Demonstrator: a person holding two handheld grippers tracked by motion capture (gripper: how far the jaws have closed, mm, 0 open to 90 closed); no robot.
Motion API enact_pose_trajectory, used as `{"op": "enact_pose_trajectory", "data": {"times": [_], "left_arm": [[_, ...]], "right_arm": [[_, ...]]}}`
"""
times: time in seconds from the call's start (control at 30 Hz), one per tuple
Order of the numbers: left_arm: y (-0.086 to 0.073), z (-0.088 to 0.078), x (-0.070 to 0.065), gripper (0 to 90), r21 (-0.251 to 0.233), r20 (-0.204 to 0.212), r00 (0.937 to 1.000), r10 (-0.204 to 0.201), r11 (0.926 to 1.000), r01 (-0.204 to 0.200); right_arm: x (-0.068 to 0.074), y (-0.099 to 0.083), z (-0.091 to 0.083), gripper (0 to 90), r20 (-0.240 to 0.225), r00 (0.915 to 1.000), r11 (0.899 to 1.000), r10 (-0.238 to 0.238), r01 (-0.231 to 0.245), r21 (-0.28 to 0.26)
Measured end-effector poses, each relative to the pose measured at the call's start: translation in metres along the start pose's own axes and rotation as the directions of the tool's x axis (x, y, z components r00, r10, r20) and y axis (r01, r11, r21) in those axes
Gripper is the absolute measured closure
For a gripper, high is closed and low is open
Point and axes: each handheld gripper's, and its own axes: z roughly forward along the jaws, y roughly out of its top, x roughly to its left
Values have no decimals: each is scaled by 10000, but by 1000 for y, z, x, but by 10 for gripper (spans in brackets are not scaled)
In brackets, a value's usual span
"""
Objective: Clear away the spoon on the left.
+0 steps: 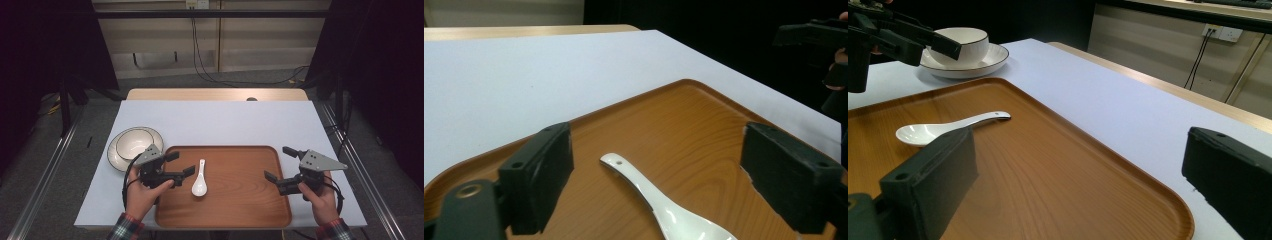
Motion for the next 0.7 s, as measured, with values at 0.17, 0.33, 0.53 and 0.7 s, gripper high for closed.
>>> {"op": "enact_pose_trajectory", "data": {"times": [0.17,0.33,0.53,0.7], "left_arm": [[0,-4,3,93,-48,-56,9999,130,9999,-130],[-3,-7,5,40,264,20,9971,755,9968,-755],[-3,-10,5,21,189,134,9953,956,9952,-958],[0,-15,8,20,-67,236,9961,847,9964,-845]], "right_arm": [[0,0,1,6,12,10000,10000,-19,19,-24],[0,0,0,6,-19,10000,10000,-4,4,-8],[0,0,0,6,14,10000,10000,-52,52,35],[0,0,0,6,19,10000,10000,-60,60,14]]}}
